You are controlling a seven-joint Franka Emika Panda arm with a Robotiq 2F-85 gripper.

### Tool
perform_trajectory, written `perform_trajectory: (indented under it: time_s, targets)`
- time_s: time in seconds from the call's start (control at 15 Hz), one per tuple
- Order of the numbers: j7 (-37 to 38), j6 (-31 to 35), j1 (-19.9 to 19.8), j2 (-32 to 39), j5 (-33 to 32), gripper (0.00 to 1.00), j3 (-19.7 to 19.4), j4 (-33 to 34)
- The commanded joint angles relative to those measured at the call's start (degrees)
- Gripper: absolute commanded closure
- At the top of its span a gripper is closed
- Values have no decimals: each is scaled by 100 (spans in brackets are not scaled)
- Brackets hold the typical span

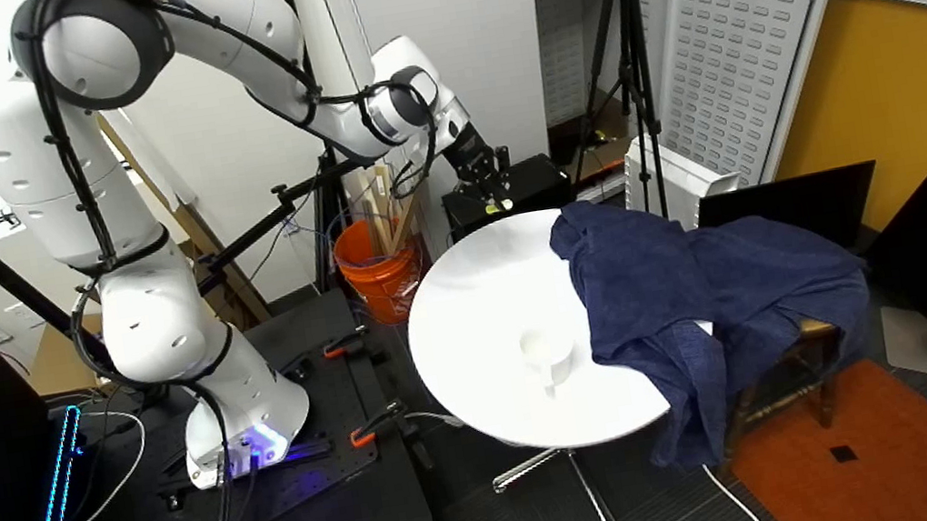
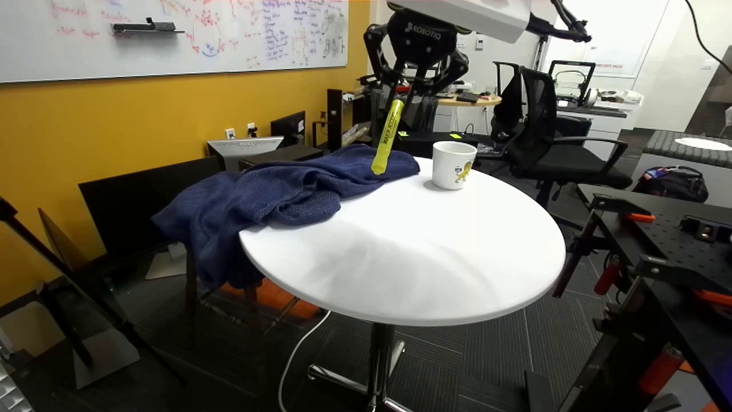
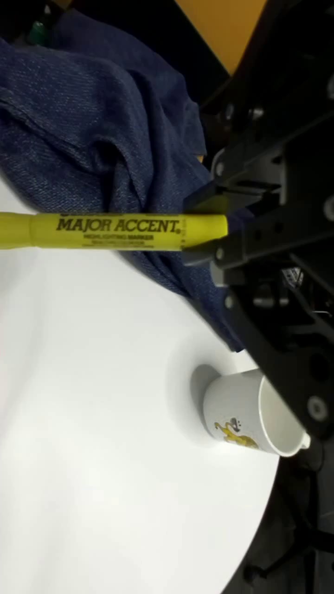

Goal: Pick up the marker from the cup and put it on the table

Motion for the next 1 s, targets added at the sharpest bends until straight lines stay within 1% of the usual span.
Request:
perform_trajectory:
  time_s: [0.0, 0.27, 0.53, 0.73, 0.93]
  targets:
    - [-816, 366, -46, 177, 809, 95, -80, -19]
    - [-1972, 490, -54, 391, 1948, 95, -129, -18]
    - [-3025, 457, -52, 561, 2997, 95, -161, 42]
    - [-3598, 381, -39, 662, 3502, 95, -228, 114]
    - [-3920, 305, 32, 804, 3567, 95, -375, 235]
